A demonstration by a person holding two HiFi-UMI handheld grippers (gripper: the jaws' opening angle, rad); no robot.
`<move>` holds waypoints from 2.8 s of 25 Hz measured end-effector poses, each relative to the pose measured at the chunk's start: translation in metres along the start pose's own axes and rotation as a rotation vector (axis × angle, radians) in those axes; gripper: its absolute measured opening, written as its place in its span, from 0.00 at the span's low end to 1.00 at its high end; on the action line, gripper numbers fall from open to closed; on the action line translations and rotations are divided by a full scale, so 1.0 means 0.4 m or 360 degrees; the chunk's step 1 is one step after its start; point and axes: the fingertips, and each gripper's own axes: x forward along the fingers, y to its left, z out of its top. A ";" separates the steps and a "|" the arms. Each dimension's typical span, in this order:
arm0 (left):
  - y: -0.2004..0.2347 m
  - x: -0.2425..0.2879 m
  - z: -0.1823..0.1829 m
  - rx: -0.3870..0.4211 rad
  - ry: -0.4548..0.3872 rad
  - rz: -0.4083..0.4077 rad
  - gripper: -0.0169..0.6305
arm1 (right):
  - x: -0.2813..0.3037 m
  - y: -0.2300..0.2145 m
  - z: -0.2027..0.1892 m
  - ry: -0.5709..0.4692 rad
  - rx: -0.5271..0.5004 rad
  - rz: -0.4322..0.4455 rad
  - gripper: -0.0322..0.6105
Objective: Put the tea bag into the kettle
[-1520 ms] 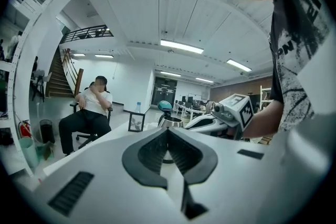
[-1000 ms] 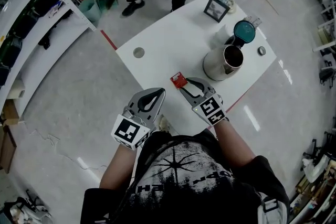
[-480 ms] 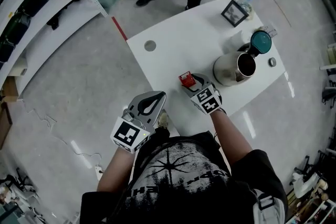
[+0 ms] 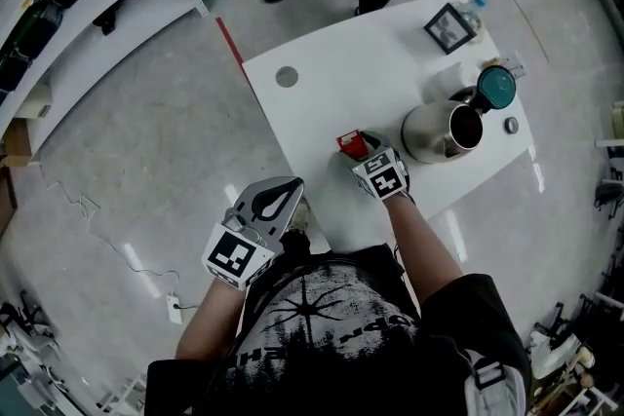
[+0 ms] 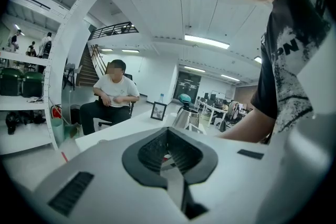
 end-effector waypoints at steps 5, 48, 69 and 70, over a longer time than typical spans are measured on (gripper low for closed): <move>0.013 -0.019 -0.004 -0.0018 -0.0002 0.0035 0.04 | -0.001 0.000 0.001 -0.0005 0.0002 -0.0008 0.48; -0.036 -0.015 0.093 0.0167 -0.0126 -0.0161 0.04 | -0.203 0.047 0.165 -0.0519 0.0087 -0.0168 0.12; -0.232 0.134 0.115 0.0317 -0.0098 -0.0641 0.04 | -0.601 -0.110 0.214 -0.0887 0.0139 -0.0620 0.12; -0.242 0.142 0.115 0.0313 -0.0093 -0.0653 0.04 | -0.617 -0.124 0.207 -0.0890 0.0144 -0.0644 0.12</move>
